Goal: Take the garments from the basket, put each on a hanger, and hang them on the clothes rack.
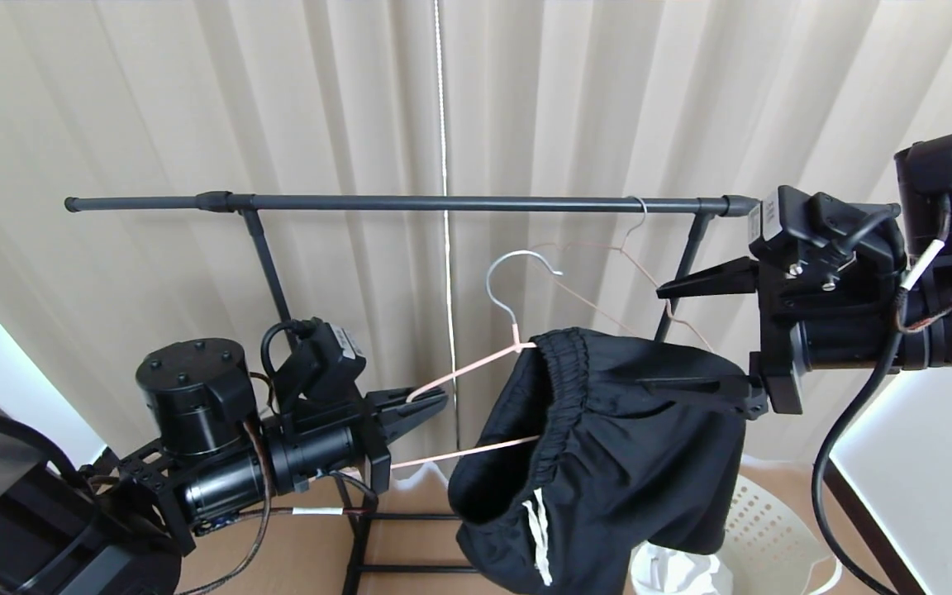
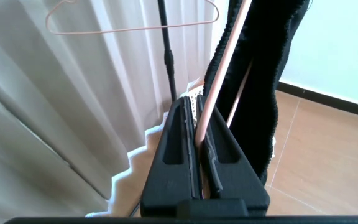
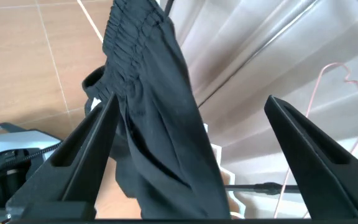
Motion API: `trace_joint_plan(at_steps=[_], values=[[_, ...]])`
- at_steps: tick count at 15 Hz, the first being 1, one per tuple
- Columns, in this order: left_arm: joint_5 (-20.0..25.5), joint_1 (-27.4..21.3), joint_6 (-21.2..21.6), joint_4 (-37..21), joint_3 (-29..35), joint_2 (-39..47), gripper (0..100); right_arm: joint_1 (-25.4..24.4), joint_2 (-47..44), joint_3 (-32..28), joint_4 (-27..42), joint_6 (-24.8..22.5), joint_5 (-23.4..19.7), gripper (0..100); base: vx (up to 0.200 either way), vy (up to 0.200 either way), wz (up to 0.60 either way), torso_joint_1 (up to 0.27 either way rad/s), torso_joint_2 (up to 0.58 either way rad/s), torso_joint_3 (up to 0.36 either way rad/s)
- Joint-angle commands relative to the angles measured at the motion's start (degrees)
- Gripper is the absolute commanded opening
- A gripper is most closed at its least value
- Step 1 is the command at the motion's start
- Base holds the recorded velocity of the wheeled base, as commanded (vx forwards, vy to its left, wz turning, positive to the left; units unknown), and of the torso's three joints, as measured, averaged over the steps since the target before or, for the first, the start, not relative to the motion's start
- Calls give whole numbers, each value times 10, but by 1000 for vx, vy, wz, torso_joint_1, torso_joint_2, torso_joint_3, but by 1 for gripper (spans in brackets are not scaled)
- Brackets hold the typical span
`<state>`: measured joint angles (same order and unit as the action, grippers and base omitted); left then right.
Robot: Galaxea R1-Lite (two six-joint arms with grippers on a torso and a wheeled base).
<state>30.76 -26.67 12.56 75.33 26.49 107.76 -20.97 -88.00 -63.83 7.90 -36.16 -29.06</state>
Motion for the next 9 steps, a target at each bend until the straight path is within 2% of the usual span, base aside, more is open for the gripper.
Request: trace_joint_plan(at_steps=[1,4,7,9], values=[[0,-11,0,0,12,12,0,1,-34,-2,-1,-5,-1,100,0,0,0,0,0,0],[1,-15,1,1,13,10,0,3,-50,-3,-3,-8,-2,100,0,0,0,0,0,0],[1,-16,11,3,11,10,0,5,-69,-8,0,-27,-32,100,0,0,0,0,0,0],[11,-18,19,3,8,9,0,5,-82,-18,4,-28,-34,100,0,0,0,0,0,0]])
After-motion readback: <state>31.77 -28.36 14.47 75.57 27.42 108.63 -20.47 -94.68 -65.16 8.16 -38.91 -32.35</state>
